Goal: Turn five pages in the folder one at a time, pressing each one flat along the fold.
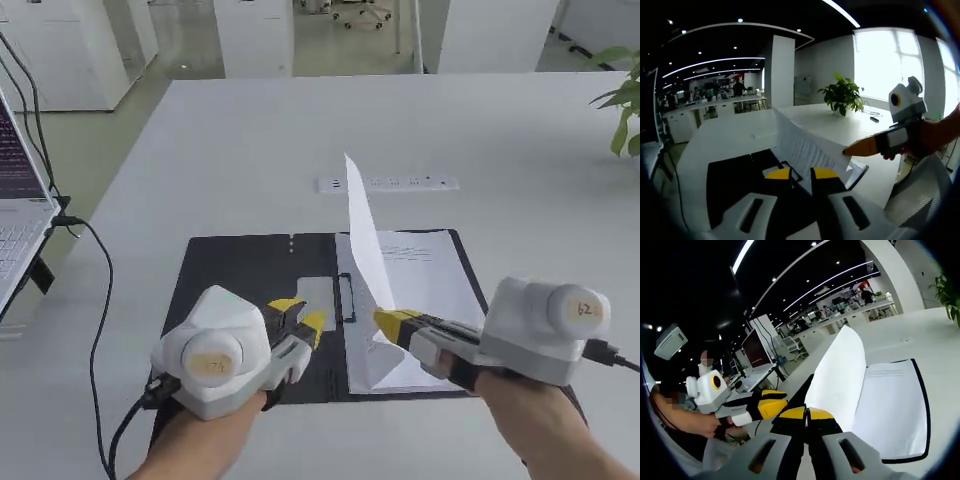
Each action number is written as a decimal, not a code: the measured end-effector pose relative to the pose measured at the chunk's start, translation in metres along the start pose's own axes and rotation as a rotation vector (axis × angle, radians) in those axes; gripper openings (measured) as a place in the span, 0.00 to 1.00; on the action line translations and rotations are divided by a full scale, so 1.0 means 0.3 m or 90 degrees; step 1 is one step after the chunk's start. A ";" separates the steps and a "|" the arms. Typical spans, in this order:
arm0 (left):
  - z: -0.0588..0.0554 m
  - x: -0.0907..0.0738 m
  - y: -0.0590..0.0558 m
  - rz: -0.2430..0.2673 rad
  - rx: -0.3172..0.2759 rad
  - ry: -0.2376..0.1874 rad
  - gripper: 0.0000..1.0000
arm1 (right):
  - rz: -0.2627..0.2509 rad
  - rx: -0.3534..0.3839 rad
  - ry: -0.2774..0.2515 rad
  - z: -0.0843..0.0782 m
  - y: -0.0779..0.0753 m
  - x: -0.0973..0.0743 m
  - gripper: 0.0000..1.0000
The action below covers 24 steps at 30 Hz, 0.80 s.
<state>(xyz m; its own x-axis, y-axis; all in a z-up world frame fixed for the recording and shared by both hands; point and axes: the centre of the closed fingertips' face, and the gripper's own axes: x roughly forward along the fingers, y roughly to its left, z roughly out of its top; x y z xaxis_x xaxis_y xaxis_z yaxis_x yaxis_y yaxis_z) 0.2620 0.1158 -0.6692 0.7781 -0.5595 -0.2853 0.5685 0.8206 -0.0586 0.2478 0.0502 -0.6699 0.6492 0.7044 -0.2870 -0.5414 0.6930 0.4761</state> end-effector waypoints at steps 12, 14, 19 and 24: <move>-0.012 -0.118 0.131 0.043 0.006 -0.003 0.12 | 0.055 -0.025 0.044 -0.048 0.141 0.153 0.00; -0.013 -0.133 0.146 0.048 0.009 -0.004 0.13 | 0.062 -0.024 0.052 -0.060 0.154 0.177 0.00; -0.023 -0.167 0.187 0.058 0.011 -0.005 0.12 | 0.065 -0.034 0.079 -0.101 0.166 0.232 0.00; -0.045 -0.190 0.226 0.066 0.008 0.003 0.11 | 0.065 -0.032 0.115 -0.163 0.169 0.288 0.00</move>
<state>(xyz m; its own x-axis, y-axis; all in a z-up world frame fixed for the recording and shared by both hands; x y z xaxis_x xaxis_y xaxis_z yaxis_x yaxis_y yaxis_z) 0.2526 0.2051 -0.6697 0.8321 -0.4708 -0.2933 0.4878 0.8728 -0.0171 0.2501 0.1537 -0.7112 0.4854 0.7843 -0.3863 -0.6286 0.6202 0.4693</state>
